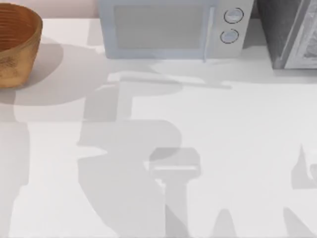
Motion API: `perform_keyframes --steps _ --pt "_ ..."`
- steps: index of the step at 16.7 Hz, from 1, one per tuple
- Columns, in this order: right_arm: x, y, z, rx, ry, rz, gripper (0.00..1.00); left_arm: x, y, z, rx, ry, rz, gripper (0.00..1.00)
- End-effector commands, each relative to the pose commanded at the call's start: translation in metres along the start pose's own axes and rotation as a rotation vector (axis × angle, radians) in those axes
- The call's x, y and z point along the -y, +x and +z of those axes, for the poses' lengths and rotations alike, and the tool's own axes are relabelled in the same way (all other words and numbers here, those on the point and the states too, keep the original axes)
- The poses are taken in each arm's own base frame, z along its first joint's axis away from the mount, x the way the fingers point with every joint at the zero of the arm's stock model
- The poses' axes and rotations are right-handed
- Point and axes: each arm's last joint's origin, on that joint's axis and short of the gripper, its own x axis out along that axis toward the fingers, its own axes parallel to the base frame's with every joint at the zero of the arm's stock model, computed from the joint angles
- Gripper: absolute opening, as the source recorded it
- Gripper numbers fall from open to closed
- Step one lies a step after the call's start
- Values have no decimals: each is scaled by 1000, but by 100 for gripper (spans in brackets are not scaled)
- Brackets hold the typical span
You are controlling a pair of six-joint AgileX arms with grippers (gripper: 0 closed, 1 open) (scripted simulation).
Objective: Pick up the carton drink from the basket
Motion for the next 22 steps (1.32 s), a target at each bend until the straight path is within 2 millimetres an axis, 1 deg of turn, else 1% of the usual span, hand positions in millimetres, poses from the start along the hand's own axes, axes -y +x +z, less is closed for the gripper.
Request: perform_keyframes --steps 2,7,9,11,12,14,16,18,20,22 --pt "0 0 0 0 0 0 100 0 -1 4 -1 -1 0 0" --pt "0 0 0 0 0 0 100 1 -3 3 -11 -2 1 0" --pt "0 0 0 0 0 0 100 7 -15 7 -23 -10 1 0" --pt "0 0 0 0 0 0 100 17 -36 16 -31 -14 1 0" --pt "0 0 0 0 0 0 100 24 -51 22 -32 -15 1 0" --pt "0 0 0 0 0 0 100 38 -87 34 -24 -13 0 0" --pt "0 0 0 0 0 0 100 54 -133 44 -2 -7 -2 0" --pt "0 0 0 0 0 0 100 69 -184 46 32 0 -3 0" --pt "0 0 0 0 0 0 100 80 -232 35 62 4 -3 0" --pt "0 0 0 0 0 0 100 89 -271 12 80 5 -2 0"
